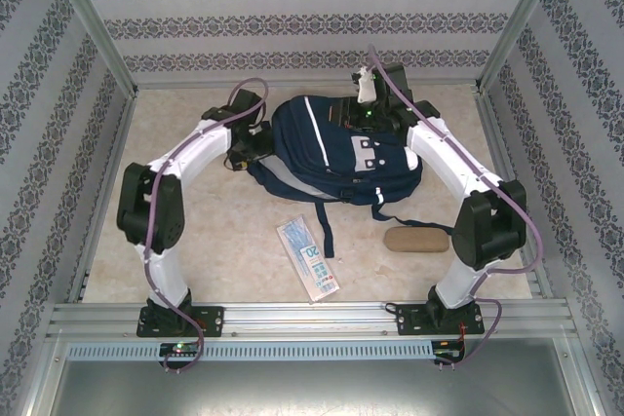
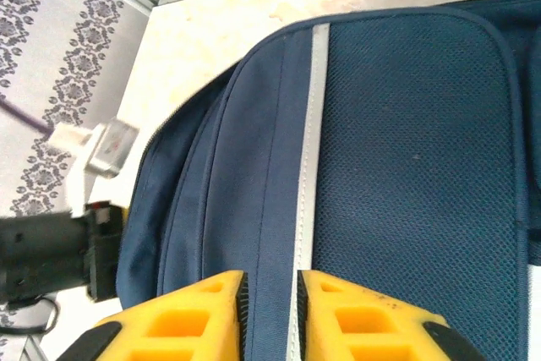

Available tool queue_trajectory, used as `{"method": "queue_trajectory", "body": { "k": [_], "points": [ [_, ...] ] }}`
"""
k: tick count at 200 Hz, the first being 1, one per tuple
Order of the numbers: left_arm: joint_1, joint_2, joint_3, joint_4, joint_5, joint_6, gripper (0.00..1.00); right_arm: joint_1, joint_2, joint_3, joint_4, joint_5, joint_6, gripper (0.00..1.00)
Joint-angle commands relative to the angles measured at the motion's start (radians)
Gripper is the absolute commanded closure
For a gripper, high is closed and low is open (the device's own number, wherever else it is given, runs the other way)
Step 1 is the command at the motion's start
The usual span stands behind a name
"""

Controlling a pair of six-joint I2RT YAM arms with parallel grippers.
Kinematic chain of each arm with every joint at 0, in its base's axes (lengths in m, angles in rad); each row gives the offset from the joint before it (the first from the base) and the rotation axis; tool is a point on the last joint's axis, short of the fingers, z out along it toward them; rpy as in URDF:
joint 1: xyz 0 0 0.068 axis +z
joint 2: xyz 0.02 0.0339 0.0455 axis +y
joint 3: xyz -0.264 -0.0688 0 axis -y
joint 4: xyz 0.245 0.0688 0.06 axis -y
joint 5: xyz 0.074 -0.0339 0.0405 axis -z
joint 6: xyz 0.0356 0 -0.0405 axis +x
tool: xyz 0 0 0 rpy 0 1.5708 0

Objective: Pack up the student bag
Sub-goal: Close the student bag at the top-center of the table, then move the personal item to the center of the table.

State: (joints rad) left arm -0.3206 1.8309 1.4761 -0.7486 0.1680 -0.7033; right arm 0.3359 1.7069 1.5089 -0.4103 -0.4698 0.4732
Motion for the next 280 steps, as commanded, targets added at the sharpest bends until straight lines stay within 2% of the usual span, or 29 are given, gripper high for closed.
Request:
{"method": "queue_trajectory", "body": {
  "k": [1,42,65,88,109,134,165,191,232,280],
  "points": [
    [-0.016,-0.117,-0.111,-0.023,-0.013,-0.068,0.15,0.003,-0.044,-0.025,-0.02,0.04,-0.001,0.7],
    [-0.078,-0.303,-0.336,0.033,-0.004,-0.148,0.18,0.031,-0.151,-0.122,-0.086,0.128,-0.022,0.68],
    [-0.121,-0.377,-0.413,0.076,-0.005,-0.177,0.18,0.045,-0.251,-0.238,-0.144,0.244,0.002,0.62],
    [-0.148,-0.414,-0.448,0.092,-0.004,-0.166,0.19,0.055,-0.357,-0.386,-0.187,0.321,0.055,0.61],
    [-0.176,-0.43,-0.48,0.08,0.006,-0.179,0.23,0.085,-0.443,-0.519,-0.176,0.323,0.083,0.61],
    [-0.248,-0.443,-0.544,0.103,0.026,-0.228,0.31,0.178,-0.497,-0.617,-0.135,0.328,0.085,0.61],
    [-0.335,-0.426,-0.594,0.119,0.009,-0.286,0.36,0.32,-0.433,-0.649,-0.11,0.274,0.071,0.62],
    [-0.378,-0.448,-0.631,0.137,-0.023,-0.333,0.34,0.445,-0.363,-0.692,-0.07,0.241,0.097,0.62],
    [-0.375,-0.548,-0.619,0.007,-0.156,-0.315,0.29,0.567,-0.304,-0.807,0.082,0.168,0.192,0.58],
    [-0.341,-0.65,-0.605,-0.089,-0.211,-0.288,0.28,0.672,-0.157,-0.825,0.263,0.144,0.238,0.71]
  ]
}}
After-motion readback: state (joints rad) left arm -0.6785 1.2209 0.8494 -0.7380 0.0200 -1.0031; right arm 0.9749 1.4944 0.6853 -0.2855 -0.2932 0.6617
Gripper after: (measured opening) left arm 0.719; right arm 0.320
